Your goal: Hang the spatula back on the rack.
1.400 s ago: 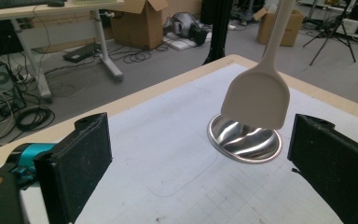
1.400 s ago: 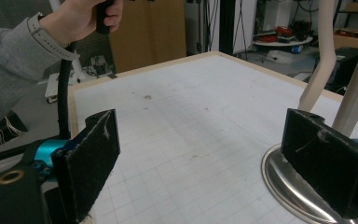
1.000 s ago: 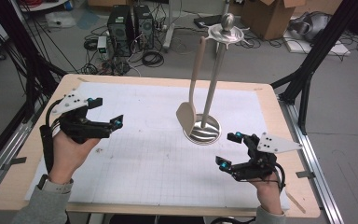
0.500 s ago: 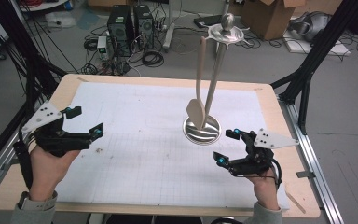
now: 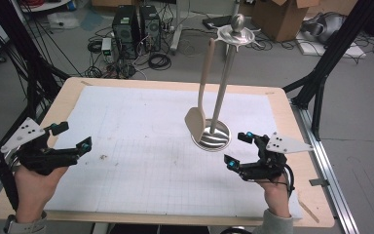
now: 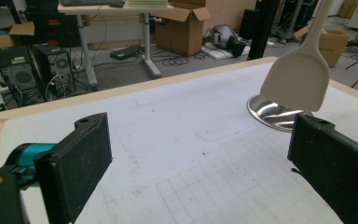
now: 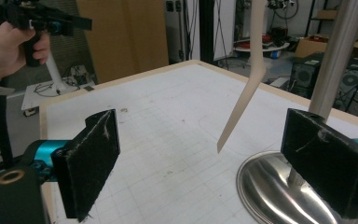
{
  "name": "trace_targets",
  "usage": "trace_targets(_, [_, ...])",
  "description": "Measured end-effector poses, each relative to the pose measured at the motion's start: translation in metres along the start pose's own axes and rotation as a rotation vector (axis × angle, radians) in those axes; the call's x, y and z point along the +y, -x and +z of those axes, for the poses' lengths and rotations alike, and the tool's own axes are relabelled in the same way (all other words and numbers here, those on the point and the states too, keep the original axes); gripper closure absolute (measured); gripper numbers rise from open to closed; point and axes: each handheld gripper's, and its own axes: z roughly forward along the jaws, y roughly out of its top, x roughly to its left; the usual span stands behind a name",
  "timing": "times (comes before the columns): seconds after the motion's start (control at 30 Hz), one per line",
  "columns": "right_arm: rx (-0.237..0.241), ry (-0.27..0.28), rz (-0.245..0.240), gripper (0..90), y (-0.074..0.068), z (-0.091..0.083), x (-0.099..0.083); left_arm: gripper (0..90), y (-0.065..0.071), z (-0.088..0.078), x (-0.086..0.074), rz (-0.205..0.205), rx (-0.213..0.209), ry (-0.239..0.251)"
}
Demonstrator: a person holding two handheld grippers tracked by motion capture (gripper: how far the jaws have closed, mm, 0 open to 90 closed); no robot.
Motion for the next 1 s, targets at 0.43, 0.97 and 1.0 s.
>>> trace_targets(0.43, [-0.052, -0.009, -0.018, 10.8, 0.001, -0.003, -0.002, 6.6, 0.002, -0.014, -0.019, 0.024, 0.027, 0.038])
trace_targets(0.97, [-0.043, 0.003, -0.018, 10.8, 0.001, -0.004, -0.003, 6.6, 0.005, -0.022, -0.028, 0.037, -0.084, 0.098])
trace_targets(1.0, [-0.040, 0.004, -0.016, 10.8, 0.001, -0.003, -0.003, 6.6, 0.005, -0.023, -0.027, 0.039, -0.089, 0.105])
